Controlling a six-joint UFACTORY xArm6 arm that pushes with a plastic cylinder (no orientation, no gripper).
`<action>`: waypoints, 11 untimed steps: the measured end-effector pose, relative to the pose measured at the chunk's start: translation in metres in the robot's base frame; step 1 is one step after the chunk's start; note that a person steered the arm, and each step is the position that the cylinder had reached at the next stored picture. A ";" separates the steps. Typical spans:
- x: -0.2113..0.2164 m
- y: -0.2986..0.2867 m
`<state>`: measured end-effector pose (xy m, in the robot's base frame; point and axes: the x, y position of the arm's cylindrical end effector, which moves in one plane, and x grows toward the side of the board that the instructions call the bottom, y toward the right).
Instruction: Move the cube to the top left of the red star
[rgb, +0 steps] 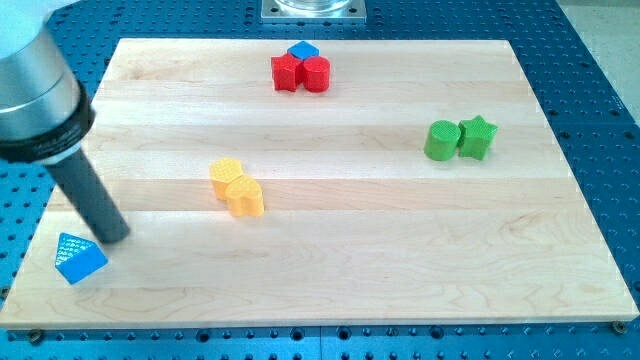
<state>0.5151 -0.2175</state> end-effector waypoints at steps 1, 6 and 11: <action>-0.077 0.008; -0.167 0.239; -0.272 0.161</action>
